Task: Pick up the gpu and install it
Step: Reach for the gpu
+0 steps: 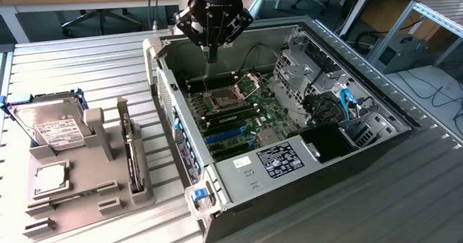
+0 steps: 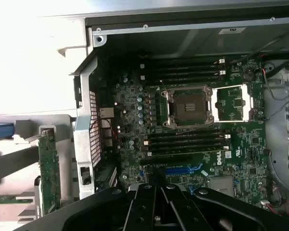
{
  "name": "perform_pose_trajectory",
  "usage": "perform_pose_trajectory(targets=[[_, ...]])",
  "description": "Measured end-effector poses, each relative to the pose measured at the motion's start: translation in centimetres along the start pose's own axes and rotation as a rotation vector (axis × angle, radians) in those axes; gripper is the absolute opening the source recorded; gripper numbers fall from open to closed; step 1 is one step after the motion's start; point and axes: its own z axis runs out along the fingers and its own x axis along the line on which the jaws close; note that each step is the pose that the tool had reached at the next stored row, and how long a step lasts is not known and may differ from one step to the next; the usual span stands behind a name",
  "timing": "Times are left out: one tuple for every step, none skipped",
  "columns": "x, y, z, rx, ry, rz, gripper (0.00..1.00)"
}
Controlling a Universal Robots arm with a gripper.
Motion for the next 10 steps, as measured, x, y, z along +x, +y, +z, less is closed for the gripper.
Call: perform_pose_trajectory(targets=[[0.1, 0.0, -0.01, 0.0001, 0.0, 0.0, 0.11], [0.3, -0.03, -0.01, 0.0, 0.0, 0.0, 0.11], [0.4, -0.03, -0.01, 0.0, 0.0, 0.0, 0.11], [0.5, -0.04, -0.02, 0.0, 0.0, 0.0, 0.11], [0.6, -0.05, -0.02, -0.0001, 0.0, 0.0, 0.11], [0.8, -0.06, -0.03, 0.0, 0.0, 0.0, 0.11], [0.9, -0.07, -0.03, 0.0, 0.0, 0.0, 0.11], [1.1, -0.08, -0.03, 0.0, 0.0, 0.0, 0.11], [1.3, -0.1, -0.03, -0.0001, -0.0001, 0.0, 0.11], [1.5, -0.11, -0.04, 0.0, 0.0, 0.0, 0.11]])
